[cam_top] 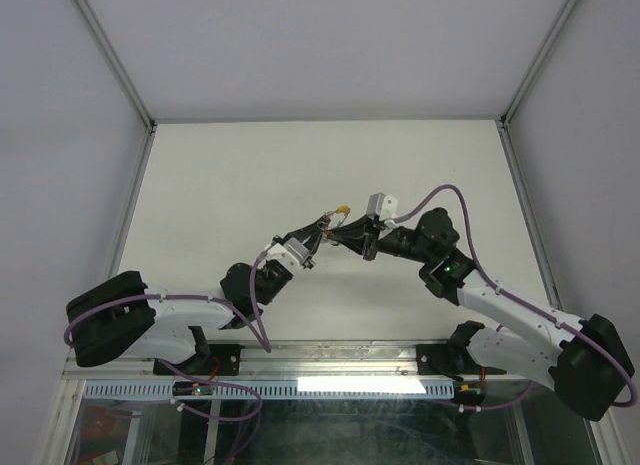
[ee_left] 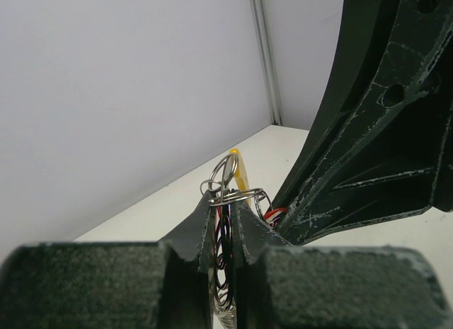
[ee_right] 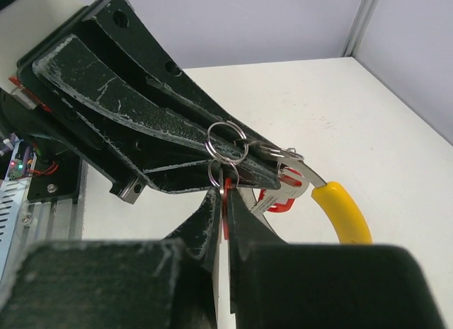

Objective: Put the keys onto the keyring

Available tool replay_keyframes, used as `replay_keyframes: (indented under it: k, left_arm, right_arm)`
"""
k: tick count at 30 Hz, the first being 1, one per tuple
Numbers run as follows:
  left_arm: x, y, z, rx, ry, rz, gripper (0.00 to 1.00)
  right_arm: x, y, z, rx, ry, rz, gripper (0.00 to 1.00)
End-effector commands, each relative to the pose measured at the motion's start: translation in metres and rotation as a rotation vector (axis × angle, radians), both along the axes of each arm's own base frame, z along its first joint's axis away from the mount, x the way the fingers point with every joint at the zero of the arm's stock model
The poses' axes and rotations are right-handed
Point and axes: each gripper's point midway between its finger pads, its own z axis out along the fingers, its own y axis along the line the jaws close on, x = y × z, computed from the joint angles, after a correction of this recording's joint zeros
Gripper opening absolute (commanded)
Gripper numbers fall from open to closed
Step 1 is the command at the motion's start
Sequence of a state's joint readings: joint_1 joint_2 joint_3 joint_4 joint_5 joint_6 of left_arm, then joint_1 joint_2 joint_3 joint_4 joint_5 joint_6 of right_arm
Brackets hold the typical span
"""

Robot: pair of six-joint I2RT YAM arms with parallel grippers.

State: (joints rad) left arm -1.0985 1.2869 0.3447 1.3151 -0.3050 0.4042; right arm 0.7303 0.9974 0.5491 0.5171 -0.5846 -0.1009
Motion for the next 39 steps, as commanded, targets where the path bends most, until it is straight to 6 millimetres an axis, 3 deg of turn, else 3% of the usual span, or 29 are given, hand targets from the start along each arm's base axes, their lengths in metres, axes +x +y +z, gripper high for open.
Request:
replay_keyframes:
  k: [1,9,14,15,20,23,28,39]
  left_arm:
    - [-0.021,-0.005,0.039,-0.101,-0.079,-0.106,0.00]
    - [-0.026,-0.010,0.038,-0.078,-0.083,-0.141,0.00]
    - [-0.026,-0.013,0.033,-0.055,-0.077,-0.148,0.00]
    - [-0.026,-0.013,0.033,-0.053,-0.074,-0.147,0.00]
    - [-0.020,-0.017,0.024,-0.020,-0.002,-0.137,0.00]
    - [-0.015,-0.016,0.021,-0.010,0.052,-0.115,0.00]
    - [-0.010,-0.015,0.019,-0.018,0.143,-0.097,0.00]
    - [-0.007,-0.019,0.013,-0.029,0.234,-0.098,0.00]
  right_arm:
    - [0.018,-0.005,0.017,-0.013,-0.025,-0.093,0.00]
    - [0.020,-0.007,-0.003,-0.105,0.027,-0.102,0.00]
    - [0.034,-0.017,-0.009,-0.166,-0.017,-0.181,0.00]
    - [0.033,-0.018,-0.007,-0.169,-0.027,-0.184,0.01]
    - [0.024,-0.028,0.011,-0.144,-0.132,-0.179,0.25]
    - [0.018,-0.035,0.023,-0.115,-0.216,-0.184,0.31]
    - [0.005,-0.041,0.034,-0.075,-0.344,-0.160,0.32]
    - [-0.020,-0.024,0.047,-0.029,-0.434,-0.001,0.30]
